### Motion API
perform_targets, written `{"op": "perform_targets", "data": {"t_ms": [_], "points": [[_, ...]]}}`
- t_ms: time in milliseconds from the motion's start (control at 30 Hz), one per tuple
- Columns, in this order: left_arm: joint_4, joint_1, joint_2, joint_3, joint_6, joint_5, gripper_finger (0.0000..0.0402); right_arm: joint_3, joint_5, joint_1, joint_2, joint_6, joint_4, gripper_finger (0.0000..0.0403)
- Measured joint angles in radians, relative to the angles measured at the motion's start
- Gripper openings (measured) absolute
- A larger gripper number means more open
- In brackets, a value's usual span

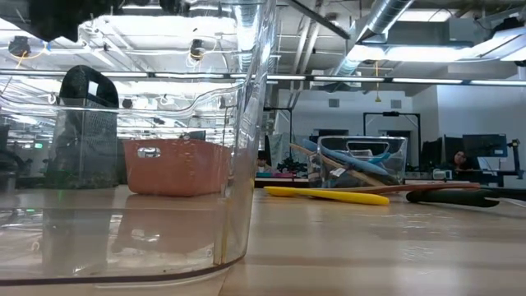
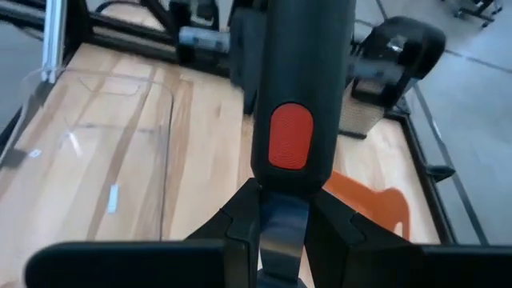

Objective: Pick & Place Kitchen Items
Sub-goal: Put the black flipper spatula into the bottom transparent bin

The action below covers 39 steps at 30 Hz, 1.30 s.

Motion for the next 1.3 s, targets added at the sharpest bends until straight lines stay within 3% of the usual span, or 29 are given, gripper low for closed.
{"op": "perform_targets", "data": {"t_ms": [133,367,900,1300], "points": [[0.084,-0.010,0.000,0.000,0.018,-0.003,0.0004,0.000,-0.003,0.002,0.004,0.009,-0.019,0.0060],[0.079,0.013,0.012,0.000,-0.036,-0.033,0.0020,-0.003,-0.002,-0.003,0.026,0.001,-0.028,0.0060],[0.108,0.021,0.029,0.000,-0.039,-0.038,0.0206,0.000,-0.005,-0.035,0.023,0.000,-0.008,0.0060],[0.143,0.021,0.133,0.088,-0.039,-0.037,0.0265,0.000,-0.006,-0.034,0.023,0.000,0.001,0.0060]]}}
